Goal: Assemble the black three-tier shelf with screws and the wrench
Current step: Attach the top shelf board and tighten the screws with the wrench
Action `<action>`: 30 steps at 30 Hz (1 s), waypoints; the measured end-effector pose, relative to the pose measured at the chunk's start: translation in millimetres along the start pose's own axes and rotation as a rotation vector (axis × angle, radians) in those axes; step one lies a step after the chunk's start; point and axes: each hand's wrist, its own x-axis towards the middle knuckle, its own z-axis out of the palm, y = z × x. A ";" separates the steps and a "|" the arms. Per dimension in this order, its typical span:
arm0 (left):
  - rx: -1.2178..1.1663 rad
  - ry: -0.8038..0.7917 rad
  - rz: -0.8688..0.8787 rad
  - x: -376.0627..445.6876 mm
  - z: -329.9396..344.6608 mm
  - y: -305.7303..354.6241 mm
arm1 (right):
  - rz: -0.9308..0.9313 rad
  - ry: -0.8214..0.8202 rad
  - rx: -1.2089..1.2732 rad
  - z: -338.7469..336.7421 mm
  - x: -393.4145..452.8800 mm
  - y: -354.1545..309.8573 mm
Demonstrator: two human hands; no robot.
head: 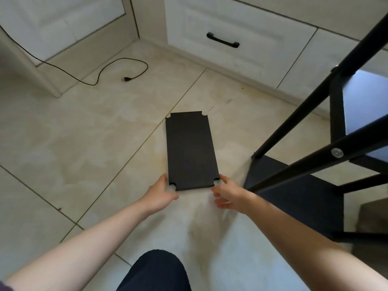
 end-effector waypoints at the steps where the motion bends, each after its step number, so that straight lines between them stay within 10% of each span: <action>1: -0.055 -0.001 -0.007 0.5 0.6 2.0 | 0.004 -0.004 0.014 0.9 0.8 -0.6; 16: -0.746 0.265 -0.199 -5.2 -1.4 25.2 | 0.014 0.117 0.596 29.2 -9.6 -10.4; 30: -0.922 -0.010 -0.248 -23.2 -29.5 40.2 | -0.004 0.040 0.866 9.3 -62.5 -34.9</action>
